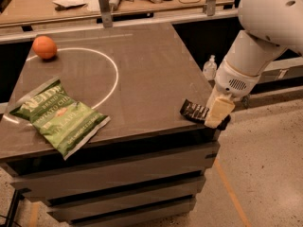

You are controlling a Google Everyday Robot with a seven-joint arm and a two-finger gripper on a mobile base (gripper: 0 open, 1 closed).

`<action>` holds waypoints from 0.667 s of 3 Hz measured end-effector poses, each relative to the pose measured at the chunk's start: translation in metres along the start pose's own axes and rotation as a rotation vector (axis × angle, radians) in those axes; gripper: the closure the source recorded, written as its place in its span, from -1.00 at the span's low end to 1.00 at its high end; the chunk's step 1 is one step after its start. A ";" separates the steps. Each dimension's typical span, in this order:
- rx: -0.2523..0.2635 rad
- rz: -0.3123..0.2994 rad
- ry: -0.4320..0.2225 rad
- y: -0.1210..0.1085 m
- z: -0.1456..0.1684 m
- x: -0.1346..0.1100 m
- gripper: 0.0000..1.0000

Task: Move rxbar chocolate near green jalapeno chip bag

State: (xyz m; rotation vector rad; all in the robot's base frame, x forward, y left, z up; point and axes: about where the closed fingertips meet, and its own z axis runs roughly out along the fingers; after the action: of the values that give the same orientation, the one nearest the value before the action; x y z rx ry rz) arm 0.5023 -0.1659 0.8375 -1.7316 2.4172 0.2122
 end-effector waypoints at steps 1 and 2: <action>0.018 -0.043 -0.028 -0.005 -0.009 -0.016 1.00; 0.052 -0.137 -0.107 -0.012 -0.029 -0.061 1.00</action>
Offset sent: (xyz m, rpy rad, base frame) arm 0.0448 0.0673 0.0649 0.1175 -0.1676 0.1755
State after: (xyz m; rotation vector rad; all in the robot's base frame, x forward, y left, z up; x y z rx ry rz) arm 0.5320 -0.1195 0.8786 -1.8054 2.2003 0.2162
